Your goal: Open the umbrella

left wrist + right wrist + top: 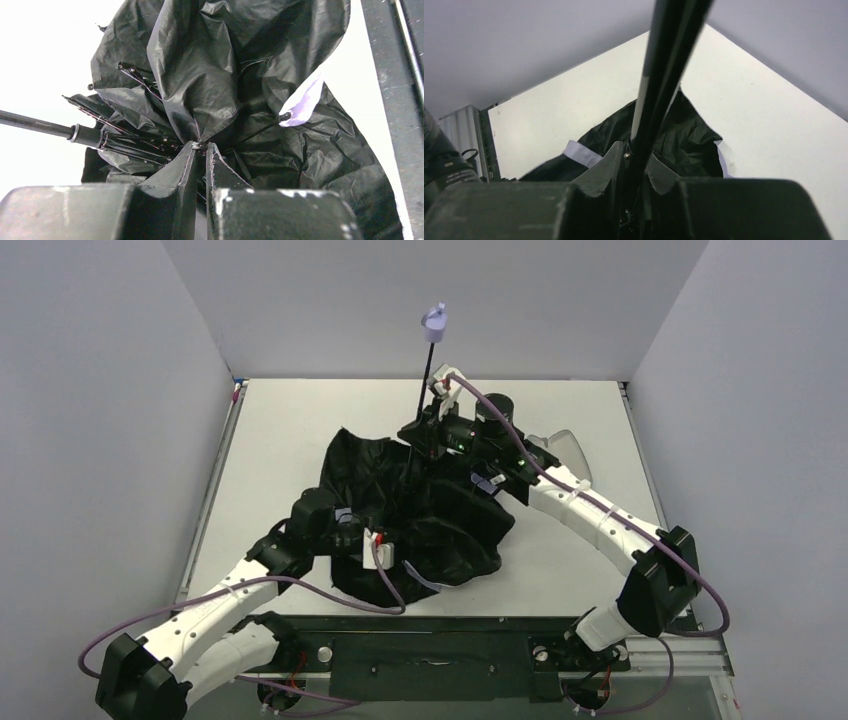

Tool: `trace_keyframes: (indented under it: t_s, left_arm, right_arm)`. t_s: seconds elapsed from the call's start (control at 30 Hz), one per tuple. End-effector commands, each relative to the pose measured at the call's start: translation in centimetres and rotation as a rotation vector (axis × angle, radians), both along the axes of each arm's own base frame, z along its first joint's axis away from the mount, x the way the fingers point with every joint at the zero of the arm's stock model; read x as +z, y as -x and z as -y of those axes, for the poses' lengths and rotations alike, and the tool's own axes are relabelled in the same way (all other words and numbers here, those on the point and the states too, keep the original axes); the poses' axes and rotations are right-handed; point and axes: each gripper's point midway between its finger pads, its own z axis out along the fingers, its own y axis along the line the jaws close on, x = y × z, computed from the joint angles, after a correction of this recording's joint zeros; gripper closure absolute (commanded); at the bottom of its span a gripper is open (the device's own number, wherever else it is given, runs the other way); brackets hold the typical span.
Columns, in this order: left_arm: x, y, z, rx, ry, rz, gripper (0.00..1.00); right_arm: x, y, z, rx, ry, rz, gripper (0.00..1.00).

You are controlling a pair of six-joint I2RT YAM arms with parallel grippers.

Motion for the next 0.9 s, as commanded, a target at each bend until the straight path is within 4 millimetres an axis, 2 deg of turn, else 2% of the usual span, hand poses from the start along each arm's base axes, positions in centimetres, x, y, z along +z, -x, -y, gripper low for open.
trace_keyframes:
  t_s: [0.0,0.03,0.07,0.1,0.13,0.17,0.23,0.27,0.3,0.33,0.37,0.4,0.43,0.47,0.5,0.53,0.57,0.6,0.63,0.67,0.7,0.73,0.77,0.8,0.83,0.87]
  left_arm:
    - [-3.3,5.4,-1.5,-0.23,-0.149,-0.088,1.0]
    - [-3.2,5.6,-1.6,-0.245,-0.155,-0.081,1.0]
    - [-3.1,6.0,-2.0,-0.275,-0.175,-0.064,1.0]
    - [-2.9,6.3,-2.1,-0.289,-0.18,-0.053,0.96]
    - [-2.7,6.5,-2.3,-0.304,-0.188,-0.044,0.95]
    - [-2.3,6.6,-2.4,-0.305,-0.184,-0.032,0.9]
    - [-1.8,6.4,-2.4,-0.289,-0.176,-0.019,0.73]
    - [-0.8,5.6,-2.1,-0.228,-0.142,-0.027,0.6]
    - [0.9,4.4,-1.3,-0.186,-0.088,0.006,0.54]
    - [1.8,4.0,-1.2,-0.114,-0.046,-0.057,0.47]
    - [4.1,2.9,-0.5,-0.083,0.017,-0.023,0.44]
    - [5.3,2.5,-0.5,-0.022,0.065,-0.087,0.42]
    - [8.1,1.4,0.1,0.005,0.14,-0.05,0.41]
    - [9.3,0.8,0.0,0.079,0.196,-0.134,0.39]
    - [12.2,-0.3,0.3,0.113,0.283,-0.095,0.38]
    - [13.3,-1.5,-0.1,0.212,0.35,-0.175,0.37]
    - [15.8,-2.3,0.0,0.249,0.441,-0.193,0.36]
    - [16.4,-3.9,-0.5,0.317,0.474,-0.192,0.35]
    - [18.2,-4.7,-0.7,0.345,0.539,-0.201,0.35]
    - [18.1,-6.5,-1.2,0.413,0.556,-0.219,0.34]
    - [19.4,-7.7,-1.8,0.453,0.607,-0.232,0.34]
    - [19.1,-8.9,-1.9,0.481,0.614,-0.253,0.34]
    - [20.4,-9.9,-2.4,0.499,0.673,-0.256,0.34]
    - [20.1,-10.8,-2.4,0.508,0.681,-0.267,0.34]
    - [21.2,-11.4,-2.4,0.498,0.718,-0.23,0.34]
    - [20.8,-12.3,-2.3,0.51,0.724,-0.226,0.35]
  right_arm:
    - [12.6,-6.4,4.5,-0.244,-0.158,0.373,1.0]
    - [13.2,-7.1,5.1,-0.26,-0.152,0.394,1.0]
    - [12.9,-7.7,5.1,-0.266,-0.144,0.391,1.0]
    - [13.8,-8.1,5.6,-0.275,-0.15,0.409,1.0]
    - [13.5,-8.4,5.4,-0.272,-0.145,0.404,1.0]
    - [13.9,-8.5,5.5,-0.273,-0.148,0.411,1.0]
    - [14.3,-8.3,5.3,-0.254,-0.154,0.42,1.0]
    - [14.5,-7.9,5.0,-0.236,-0.157,0.425,1.0]
    - [14.7,-7.5,4.7,-0.221,-0.16,0.427,1.0]
    - [14.9,-7.0,4.5,-0.202,-0.163,0.431,1.0]
    - [14.8,-6.6,4.1,-0.189,-0.163,0.429,1.0]
    - [14.9,-6.3,4.1,-0.18,-0.151,0.447,1.0]
    - [14.8,-5.9,3.8,-0.171,-0.146,0.45,1.0]
    - [14.9,-5.7,3.9,-0.172,-0.139,0.461,1.0]
    - [15.0,-5.4,3.7,-0.171,-0.137,0.464,1.0]
    - [15.0,-5.4,3.8,-0.184,-0.128,0.467,1.0]
    - [15.1,-5.3,3.7,-0.184,-0.128,0.467,1.0]
    - [15.2,-5.2,3.8,-0.192,-0.127,0.467,1.0]
    - [15.7,-5.0,3.8,-0.2,-0.132,0.472,1.0]
    - [15.8,-4.8,3.6,-0.2,-0.124,0.482,1.0]
    - [16.4,-4.6,3.6,-0.205,-0.129,0.493,1.0]
    - [17.0,-4.3,3.5,-0.202,-0.134,0.502,1.0]
    - [17.5,-4.1,3.5,-0.202,-0.141,0.505,1.0]
    - [18.1,-3.7,3.3,-0.195,-0.155,0.506,1.0]
    - [18.3,-3.4,3.3,-0.192,-0.156,0.503,1.0]
    - [18.8,-3.1,3.1,-0.186,-0.164,0.503,1.0]
